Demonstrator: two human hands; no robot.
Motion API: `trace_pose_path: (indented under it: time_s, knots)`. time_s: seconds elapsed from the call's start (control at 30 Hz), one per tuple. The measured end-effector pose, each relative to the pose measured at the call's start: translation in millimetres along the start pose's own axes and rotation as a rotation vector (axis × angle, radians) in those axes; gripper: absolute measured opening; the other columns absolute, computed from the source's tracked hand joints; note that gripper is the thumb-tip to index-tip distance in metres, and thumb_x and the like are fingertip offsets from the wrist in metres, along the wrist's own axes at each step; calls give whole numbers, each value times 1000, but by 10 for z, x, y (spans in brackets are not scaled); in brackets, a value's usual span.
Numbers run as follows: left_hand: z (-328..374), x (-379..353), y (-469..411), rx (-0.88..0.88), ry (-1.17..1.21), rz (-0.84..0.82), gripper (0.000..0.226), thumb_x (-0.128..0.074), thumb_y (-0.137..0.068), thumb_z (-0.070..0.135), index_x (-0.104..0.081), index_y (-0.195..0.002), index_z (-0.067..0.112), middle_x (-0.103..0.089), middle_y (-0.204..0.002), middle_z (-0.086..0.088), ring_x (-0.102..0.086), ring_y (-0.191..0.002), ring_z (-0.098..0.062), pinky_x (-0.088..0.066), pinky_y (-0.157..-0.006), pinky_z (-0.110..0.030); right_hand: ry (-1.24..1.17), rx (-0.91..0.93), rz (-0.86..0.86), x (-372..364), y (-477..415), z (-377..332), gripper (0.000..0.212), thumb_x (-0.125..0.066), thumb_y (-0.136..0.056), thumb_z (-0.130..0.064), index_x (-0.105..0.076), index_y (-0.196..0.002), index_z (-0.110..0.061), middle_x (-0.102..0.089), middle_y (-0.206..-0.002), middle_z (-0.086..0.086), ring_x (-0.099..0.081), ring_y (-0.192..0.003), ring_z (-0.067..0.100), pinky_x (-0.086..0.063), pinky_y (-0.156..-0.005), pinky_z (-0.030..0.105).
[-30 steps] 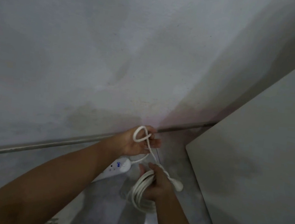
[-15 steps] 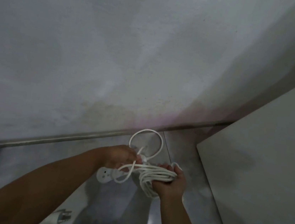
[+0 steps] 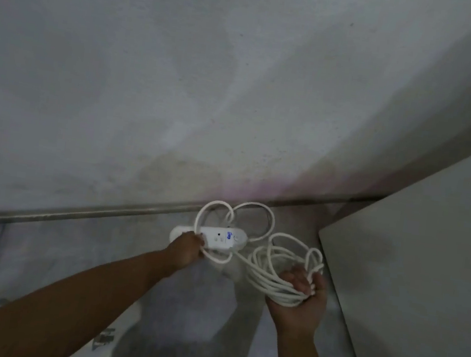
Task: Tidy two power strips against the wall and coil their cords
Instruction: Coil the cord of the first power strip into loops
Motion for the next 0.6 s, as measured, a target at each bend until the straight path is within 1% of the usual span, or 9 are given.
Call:
trace_pose_path:
  time_s: [0.07,0.1,0.13,0.23,0.33,0.4,0.47,0.53,0.6]
  knots:
    - [69,-48,-25,-17,-32,-28,31,-38,-99,5,-64,-82,4,-61,-83,-8,-51,-68,-9,-40,-55,-1,19,-136,-239,-224,87,22,18,-56,-81,-27,-55,-69,-12,-31,-42,-9,-36,-45,4,-43,-61,22]
    - [129,-58,-33,-39,-80,-45,30,-38,-100,6,-66,-93,-3,-61,-91,-11,-52,-73,-12,-39,-59,-2,82,-196,-338,-352,147,39,20,-51,-84,-28,-56,-77,-10,-26,-44,-11,-33,-45,4,-38,-63,22]
    - [163,-77,-44,-31,-140,-62,29,-38,-100,9,-64,-102,-3,-59,-96,-12,-53,-81,-15,-41,-66,-9,178,-234,-399,-456,199,45,24,-45,-86,-30,-55,-81,-9,-23,-44,-12,-30,-44,4,-34,-63,23]
    - [236,-36,-46,70,-202,-33,21,-42,-98,13,-62,-93,7,-58,-94,-12,-55,-79,-17,-42,-75,-25,421,-416,-498,-703,324,127,29,-37,-87,-30,-56,-85,-8,-22,-43,-12,-19,-39,4,-29,-60,25]
    - [403,-42,-31,78,-261,-8,29,-41,-96,3,-58,-117,-7,-59,-123,-25,-59,-110,-30,-42,-92,-29,616,-633,-517,-821,406,151,27,-40,-89,-27,-59,-88,-7,-23,-42,-8,-21,-37,7,-33,-57,26]
    - [442,29,-111,63,-292,48,22,-42,-95,3,-63,-98,-3,-61,-111,-23,-59,-96,-26,-46,-79,-29,780,-763,-492,-831,467,146,23,-51,-85,-28,-63,-86,-8,-31,-42,-7,-34,-36,8,-40,-56,25]
    - [470,79,-169,85,-280,82,30,-43,-96,5,-50,-67,8,-57,-83,-16,-54,-73,-25,-45,-62,-28,1015,-876,-361,-741,514,99,23,-67,-71,-29,-64,-75,-7,-39,-39,-5,-42,-36,10,-44,-49,23]
    - [466,67,-186,175,-208,66,35,-46,-97,11,-43,-62,8,-48,-65,-12,-46,-56,-21,-39,-56,-28,1337,-920,-249,-683,520,51,23,-72,-60,-26,-63,-66,-6,-42,-38,0,-40,-34,12,-39,-43,21]
    - [467,42,-168,232,-170,34,29,-53,-94,20,-46,-67,9,-47,-63,-9,-45,-54,-18,-43,-60,-30,1643,-939,-244,-719,503,109,18,-65,-67,-23,-63,-59,-7,-50,-41,4,-45,-35,14,-39,-42,20]
Point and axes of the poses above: each hand's wrist, its own y-axis away from the middle knuckle, its own x-axis out of the back of the hand, z = x × y, the point moved 8 cm from there along -y, towards the middle knuckle
